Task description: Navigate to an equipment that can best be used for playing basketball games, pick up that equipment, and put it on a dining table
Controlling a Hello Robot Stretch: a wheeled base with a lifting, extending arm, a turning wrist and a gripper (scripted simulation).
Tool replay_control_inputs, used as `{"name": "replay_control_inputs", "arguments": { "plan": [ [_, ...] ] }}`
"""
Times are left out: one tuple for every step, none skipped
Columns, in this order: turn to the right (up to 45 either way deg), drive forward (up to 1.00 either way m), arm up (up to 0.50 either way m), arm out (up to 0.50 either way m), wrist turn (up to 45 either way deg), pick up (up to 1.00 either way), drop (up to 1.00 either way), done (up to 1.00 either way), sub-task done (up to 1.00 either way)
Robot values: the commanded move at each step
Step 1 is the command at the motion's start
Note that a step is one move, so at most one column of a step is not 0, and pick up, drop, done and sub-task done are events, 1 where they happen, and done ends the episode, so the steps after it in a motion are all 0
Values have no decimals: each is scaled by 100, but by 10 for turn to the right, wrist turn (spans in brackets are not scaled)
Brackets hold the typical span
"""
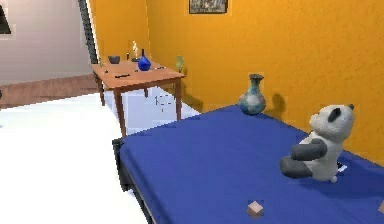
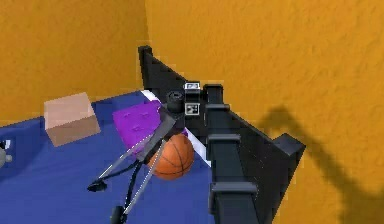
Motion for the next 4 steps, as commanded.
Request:
{"name": "replay_control_inputs", "arguments": {
  "plan": [
    [0, 0, 0, 0, 450, 0, 0, 0, 0],
    [0, 0, 0, 0, 450, 0, 0, 0, 0],
    [0, 0, 0, 0, 240, 0, 0, 0, 0],
    [0, 0, -30, 0, 0, 0, 0, 0, 0]
  ]
}}
